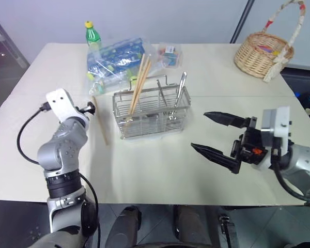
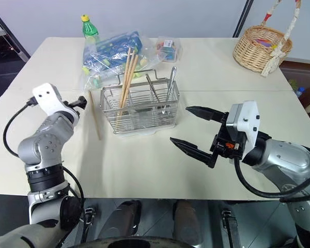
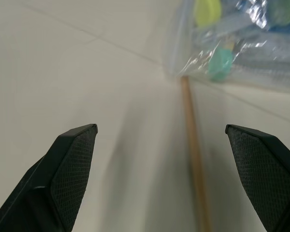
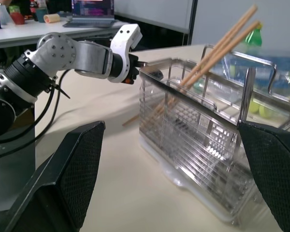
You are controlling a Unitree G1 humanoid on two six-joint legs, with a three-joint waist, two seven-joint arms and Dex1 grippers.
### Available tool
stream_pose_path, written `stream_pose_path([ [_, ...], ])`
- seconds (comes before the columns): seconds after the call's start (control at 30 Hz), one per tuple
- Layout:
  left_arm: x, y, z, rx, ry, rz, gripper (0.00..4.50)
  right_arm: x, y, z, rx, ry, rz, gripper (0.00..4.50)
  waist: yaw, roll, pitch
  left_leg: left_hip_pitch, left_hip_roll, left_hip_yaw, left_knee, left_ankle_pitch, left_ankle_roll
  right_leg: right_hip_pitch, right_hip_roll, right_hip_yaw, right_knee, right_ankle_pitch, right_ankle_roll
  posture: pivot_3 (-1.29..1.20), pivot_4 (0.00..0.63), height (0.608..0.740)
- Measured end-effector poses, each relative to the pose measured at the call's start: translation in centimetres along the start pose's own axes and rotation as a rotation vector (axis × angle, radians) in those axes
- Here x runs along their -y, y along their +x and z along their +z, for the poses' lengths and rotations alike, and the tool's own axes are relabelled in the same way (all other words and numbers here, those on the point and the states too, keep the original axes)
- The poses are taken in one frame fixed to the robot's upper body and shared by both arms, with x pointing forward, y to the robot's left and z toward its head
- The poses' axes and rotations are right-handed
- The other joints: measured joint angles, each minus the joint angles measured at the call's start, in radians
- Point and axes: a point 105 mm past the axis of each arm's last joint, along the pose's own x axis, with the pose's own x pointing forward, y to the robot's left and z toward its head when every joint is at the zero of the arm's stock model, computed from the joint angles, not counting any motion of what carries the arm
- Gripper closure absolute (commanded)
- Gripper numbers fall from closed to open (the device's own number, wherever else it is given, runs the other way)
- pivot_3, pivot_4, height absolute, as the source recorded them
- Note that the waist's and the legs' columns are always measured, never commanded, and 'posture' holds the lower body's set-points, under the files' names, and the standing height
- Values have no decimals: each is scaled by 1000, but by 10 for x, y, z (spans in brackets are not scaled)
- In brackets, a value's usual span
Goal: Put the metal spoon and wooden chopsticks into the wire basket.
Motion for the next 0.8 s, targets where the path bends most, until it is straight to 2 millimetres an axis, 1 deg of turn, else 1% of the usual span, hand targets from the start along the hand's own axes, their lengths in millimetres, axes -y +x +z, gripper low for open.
stream_pose_path([
  [0.1, 0, 1, -5, -16, 26, 16, 42, 1, 0, 0, 5, 1, -14, 0, 3, 0, 0, 0, 0, 0, 0, 0, 0, 0, 0, 0, 0, 0, 0, 0, 150, 740],
  [0.2, 1, 5, -15, -51, 49, 20, 42, 2, 2, 0, 7, -3, -25, 0, 6, 0, 0, 0, 0, 0, 0, 0, 0, 0, 0, 0, -1, 0, 0, 0, 150, 740],
  [0.3, 6, 8, -27, -90, 68, 8, 42, 1, 3, 0, 10, -6, -29, 0, 6, 0, 0, -1, 0, 0, 0, 0, 0, 0, 0, 0, -1, 0, 0, 0, 150, 740],
  [0.37, 11, 10, -31, -101, 78, -2, 42, 1, 3, 1, 9, -13, -31, 0, 6, 0, 0, -1, 0, 0, 0, 0, 0, 0, 0, 0, -1, 0, 0, 0, 150, 740],
  [0.47, 14, 14, -32, -105, 82, -7, 42, 1, 3, 1, 10, -15, -39, 0, 5, 0, 0, 0, 0, 0, 0, 0, 0, 0, 0, 0, -1, 0, 0, 0, 150, 740],
  [0.67, 24, 22, -28, -95, 94, -16, 42, 2, 6, 0, 18, -7, -48, 0, 7, 0, 0, -1, 0, 0, 0, 0, 0, 0, 0, 0, -1, 0, 0, 0, 150, 740],
  [0.8, 31, 27, -33, -127, 160, -4, 42, 2, 7, 1, 20, -8, -52, 0, 6, 0, 0, -1, 0, 0, 0, 0, 0, 0, 0, 0, -1, 0, 0, 0, 150, 740],
])
